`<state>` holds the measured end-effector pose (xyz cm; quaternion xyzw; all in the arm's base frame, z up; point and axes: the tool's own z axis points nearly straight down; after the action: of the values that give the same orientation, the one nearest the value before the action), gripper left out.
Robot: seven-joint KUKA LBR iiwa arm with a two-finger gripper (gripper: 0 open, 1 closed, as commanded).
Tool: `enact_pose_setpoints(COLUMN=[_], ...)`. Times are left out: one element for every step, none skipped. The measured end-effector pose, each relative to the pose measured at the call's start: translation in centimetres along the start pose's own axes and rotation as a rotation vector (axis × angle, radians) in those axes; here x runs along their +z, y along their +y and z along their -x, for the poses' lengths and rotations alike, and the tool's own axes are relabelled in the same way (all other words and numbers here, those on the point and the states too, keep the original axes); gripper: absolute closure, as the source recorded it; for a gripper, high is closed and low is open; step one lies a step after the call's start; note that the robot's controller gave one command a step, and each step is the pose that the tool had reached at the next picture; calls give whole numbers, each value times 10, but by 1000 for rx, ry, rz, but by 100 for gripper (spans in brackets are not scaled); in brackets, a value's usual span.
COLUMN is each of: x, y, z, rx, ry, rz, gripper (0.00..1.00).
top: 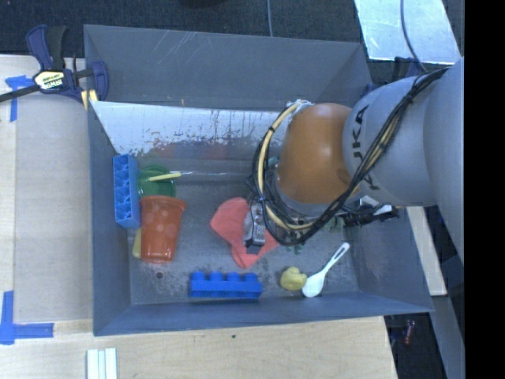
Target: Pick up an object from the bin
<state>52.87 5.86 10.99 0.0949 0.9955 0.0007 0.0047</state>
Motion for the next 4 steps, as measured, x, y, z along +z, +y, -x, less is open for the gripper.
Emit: enact_pose_setpoints(x=[0,0,0,0], y=[0,0,0,0], z=[0,0,0,0], rx=[0,0,1,1], ry=[0,0,0,0], rz=[0,0,0,0], gripper=[0,100,0,100])
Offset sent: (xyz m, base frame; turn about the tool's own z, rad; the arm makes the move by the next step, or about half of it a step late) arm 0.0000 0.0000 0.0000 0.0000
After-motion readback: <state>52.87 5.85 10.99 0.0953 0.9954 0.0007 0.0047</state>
